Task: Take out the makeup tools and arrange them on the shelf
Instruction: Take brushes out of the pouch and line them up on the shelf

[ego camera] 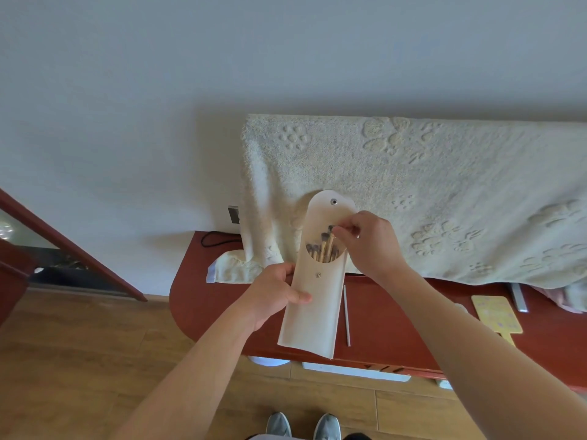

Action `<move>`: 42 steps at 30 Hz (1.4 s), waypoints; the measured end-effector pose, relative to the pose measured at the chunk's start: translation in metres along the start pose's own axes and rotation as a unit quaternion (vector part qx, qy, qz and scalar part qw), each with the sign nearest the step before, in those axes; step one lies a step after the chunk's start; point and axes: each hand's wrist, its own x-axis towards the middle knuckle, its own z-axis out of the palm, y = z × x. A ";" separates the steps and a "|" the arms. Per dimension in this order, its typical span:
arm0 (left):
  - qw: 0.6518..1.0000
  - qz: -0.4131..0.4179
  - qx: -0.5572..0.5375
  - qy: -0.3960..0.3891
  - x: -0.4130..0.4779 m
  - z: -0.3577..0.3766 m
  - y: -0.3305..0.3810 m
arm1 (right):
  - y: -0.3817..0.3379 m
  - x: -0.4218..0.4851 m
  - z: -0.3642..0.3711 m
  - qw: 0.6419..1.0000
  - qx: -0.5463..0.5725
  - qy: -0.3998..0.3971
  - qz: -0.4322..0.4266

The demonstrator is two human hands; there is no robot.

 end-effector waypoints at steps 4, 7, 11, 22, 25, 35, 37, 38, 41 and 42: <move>1.000 -0.006 0.002 -0.005 0.003 0.001 -0.001 | 0.000 0.007 -0.003 1.000 0.010 0.000 0.021; 1.000 -0.011 0.010 -0.015 0.004 0.000 -0.003 | 0.002 0.013 -0.005 0.999 0.014 0.001 0.050; 0.999 -0.023 0.024 -0.022 0.006 -0.003 -0.009 | 0.005 0.020 -0.007 0.997 0.011 0.018 0.070; 0.997 -0.050 0.044 -0.030 0.007 -0.010 -0.021 | 0.021 0.027 -0.018 0.989 0.056 0.089 0.105; 0.997 -0.065 0.045 -0.022 0.008 -0.017 -0.027 | 0.026 0.023 -0.016 0.987 0.061 0.104 0.103; 0.995 -0.086 0.055 -0.015 0.014 -0.021 -0.035 | 0.052 0.001 -0.013 0.988 0.052 0.056 0.132; 0.995 -0.082 0.054 -0.018 0.017 -0.018 -0.035 | 0.063 -0.005 -0.008 0.989 0.039 0.037 0.138; 0.995 -0.079 0.052 -0.019 0.019 -0.016 -0.035 | 0.070 -0.009 -0.005 0.989 0.028 0.022 0.142; 0.996 -0.073 0.044 -0.014 0.025 -0.010 -0.034 | 0.094 -0.020 0.005 0.986 -0.002 -0.032 0.163; 0.997 -0.072 0.039 -0.012 0.026 -0.008 -0.034 | 0.101 -0.025 0.009 0.984 -0.005 -0.047 0.174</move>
